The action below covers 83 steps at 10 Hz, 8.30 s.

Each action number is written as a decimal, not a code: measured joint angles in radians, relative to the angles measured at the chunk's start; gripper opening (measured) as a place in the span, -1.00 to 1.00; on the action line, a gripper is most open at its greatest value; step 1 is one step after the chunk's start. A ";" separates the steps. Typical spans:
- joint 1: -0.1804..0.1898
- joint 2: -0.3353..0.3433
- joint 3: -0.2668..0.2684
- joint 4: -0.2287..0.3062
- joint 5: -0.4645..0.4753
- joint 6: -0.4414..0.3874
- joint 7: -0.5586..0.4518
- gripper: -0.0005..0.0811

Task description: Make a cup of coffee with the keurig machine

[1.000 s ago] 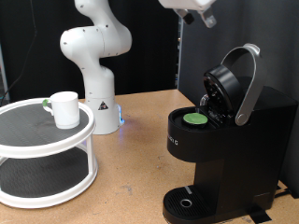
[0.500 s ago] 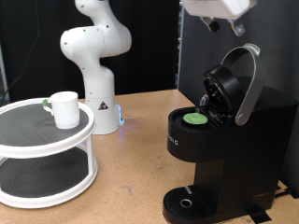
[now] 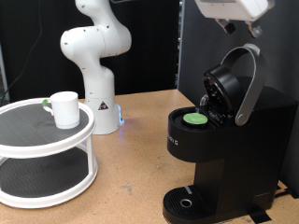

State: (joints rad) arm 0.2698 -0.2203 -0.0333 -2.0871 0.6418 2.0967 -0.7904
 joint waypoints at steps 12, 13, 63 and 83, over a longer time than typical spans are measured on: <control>0.010 0.043 0.082 0.006 0.012 0.060 0.022 -0.93; 0.010 0.045 0.085 0.006 0.012 0.063 0.022 -0.98; -0.170 0.062 -0.066 -0.175 -0.137 0.058 -0.241 -0.97; -0.240 -0.181 -0.183 -0.264 -0.119 -0.125 -0.219 -0.97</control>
State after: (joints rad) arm 0.0298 -0.4016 -0.2167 -2.3512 0.5228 1.9714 -1.0090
